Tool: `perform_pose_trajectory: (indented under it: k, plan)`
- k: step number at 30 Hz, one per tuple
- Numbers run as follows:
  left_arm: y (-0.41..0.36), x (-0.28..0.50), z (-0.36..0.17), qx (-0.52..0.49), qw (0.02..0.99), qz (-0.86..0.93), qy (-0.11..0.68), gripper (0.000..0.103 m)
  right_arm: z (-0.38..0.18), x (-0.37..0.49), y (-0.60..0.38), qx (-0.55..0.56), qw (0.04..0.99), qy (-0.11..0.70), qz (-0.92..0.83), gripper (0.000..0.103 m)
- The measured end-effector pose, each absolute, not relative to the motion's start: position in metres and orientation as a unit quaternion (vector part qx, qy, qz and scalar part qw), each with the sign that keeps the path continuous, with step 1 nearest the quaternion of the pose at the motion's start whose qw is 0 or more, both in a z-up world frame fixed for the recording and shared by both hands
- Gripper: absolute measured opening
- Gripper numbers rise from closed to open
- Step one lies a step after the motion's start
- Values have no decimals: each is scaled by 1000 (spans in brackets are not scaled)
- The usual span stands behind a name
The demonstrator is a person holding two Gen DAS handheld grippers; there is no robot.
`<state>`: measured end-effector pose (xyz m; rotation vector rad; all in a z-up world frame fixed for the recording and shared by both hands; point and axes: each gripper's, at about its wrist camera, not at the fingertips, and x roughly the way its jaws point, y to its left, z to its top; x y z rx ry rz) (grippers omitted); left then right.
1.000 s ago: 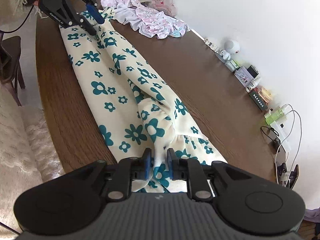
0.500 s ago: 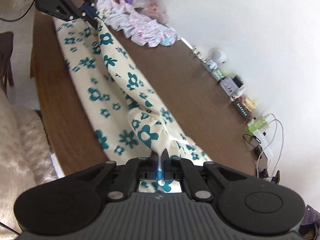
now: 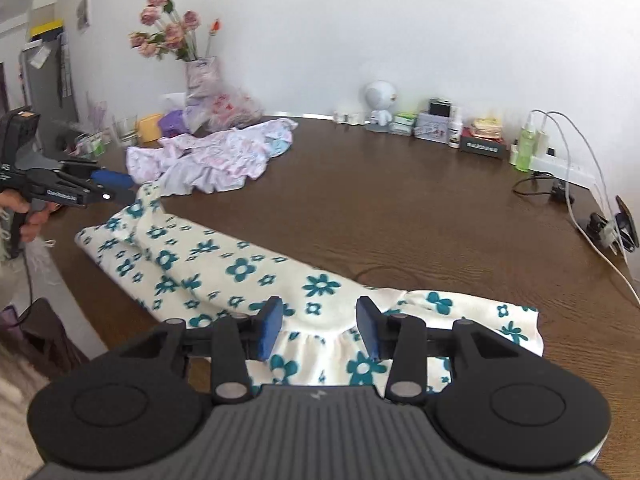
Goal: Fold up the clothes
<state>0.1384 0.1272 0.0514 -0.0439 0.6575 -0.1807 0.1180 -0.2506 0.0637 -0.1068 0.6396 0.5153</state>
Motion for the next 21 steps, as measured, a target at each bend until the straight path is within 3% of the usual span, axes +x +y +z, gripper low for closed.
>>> perform_pose_trajectory:
  k: [3, 7, 10, 21]
  plan:
    - [149, 163, 46, -123, 920, -39, 371, 46, 49, 131, -245, -49, 919, 328, 214, 41]
    - [155, 177, 36, -122, 910, 23, 395, 45, 24, 135, -238, -57, 916, 351, 185, 41]
    - [165, 175, 27, -153, 905, 12, 397, 3, 11, 133, -237, -55, 912, 365, 180, 41]
    - [217, 120, 0, -314, 886, 3, 340, 5, 0, 128, -233, -70, 915, 361, 165, 42]
